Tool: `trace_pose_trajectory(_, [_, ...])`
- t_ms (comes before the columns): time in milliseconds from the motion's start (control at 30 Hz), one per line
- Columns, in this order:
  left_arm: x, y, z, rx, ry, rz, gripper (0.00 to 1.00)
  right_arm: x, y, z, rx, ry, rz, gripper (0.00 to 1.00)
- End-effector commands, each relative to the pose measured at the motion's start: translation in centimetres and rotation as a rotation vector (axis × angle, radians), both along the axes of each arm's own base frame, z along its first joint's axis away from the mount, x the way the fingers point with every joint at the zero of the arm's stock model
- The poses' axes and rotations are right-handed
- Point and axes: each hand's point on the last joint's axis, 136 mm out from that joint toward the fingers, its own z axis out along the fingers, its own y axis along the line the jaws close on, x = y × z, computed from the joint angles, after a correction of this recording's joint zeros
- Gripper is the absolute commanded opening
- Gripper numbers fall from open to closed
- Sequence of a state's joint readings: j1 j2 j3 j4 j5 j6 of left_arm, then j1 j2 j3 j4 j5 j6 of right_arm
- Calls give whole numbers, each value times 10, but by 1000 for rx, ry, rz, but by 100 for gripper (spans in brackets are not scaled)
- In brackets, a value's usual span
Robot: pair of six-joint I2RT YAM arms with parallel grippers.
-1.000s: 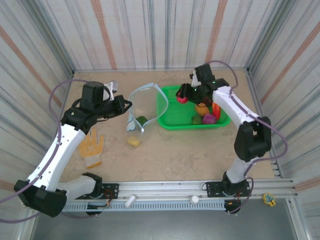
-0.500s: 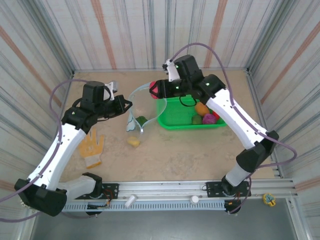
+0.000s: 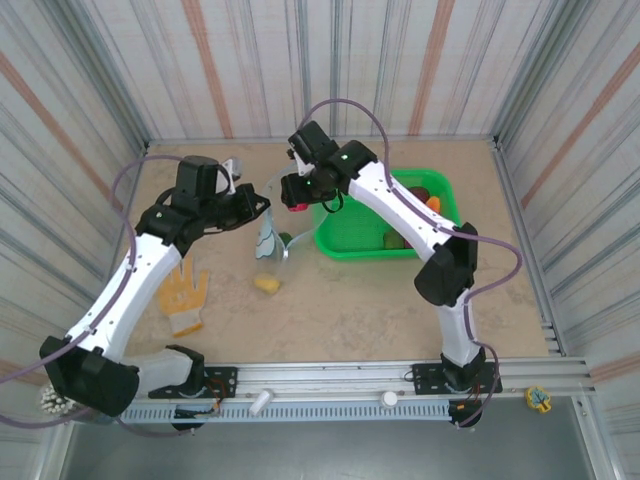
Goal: Place the food in the zip-top bag and seal the zipper
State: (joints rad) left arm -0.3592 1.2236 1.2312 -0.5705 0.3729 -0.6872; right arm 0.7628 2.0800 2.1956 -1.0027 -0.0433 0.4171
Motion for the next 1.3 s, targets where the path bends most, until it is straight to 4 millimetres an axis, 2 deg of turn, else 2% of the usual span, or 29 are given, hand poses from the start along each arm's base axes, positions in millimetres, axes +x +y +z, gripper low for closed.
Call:
trace_pose_trajectory(0, [14,3,12,-25,-17,45,0,14,-11,-1,-57,-20,-77,65])
trace_pose_trajectory(100, [21,2,7,-66,27,59,0,23,-5,-7,-34,2,-69,69])
trace_pose_trajectory(200, [26,1,2,-94,62,69,0,29,-4,-10,-25,27,-74,82])
trace_pose_trajectory(267, [28,2,2,-96,63,75,0,29,-1,-6,-6,25,-66,87])
trace_pose_trajectory(500, [29,1,6,-105,58,74,0,19,2,16,38,10,-40,87])
trace_pose_trajectory(600, [27,1,7,-102,51,68,0,14,-1,32,62,-10,-36,84])
trace_pose_trajectory(833, [15,7,10,-75,16,57,0,-12,-11,101,190,-84,34,78])
trace_pose_trajectory(900, [11,10,13,-70,-1,57,0,-19,-23,116,207,-101,31,76])
trace_pose_trajectory(967, [7,12,16,-59,-23,53,0,-20,-41,123,214,-112,10,75])
trace_pose_trajectory(1033, [3,15,17,-38,-41,45,0,-19,-68,126,223,-123,-39,75])
trace_pose_trajectory(1200, [-5,18,14,-11,-45,31,0,-6,-149,107,202,-121,-227,74])
trace_pose_trajectory(1267, [-7,18,14,-6,-48,22,0,-5,-179,86,163,-100,-293,75])
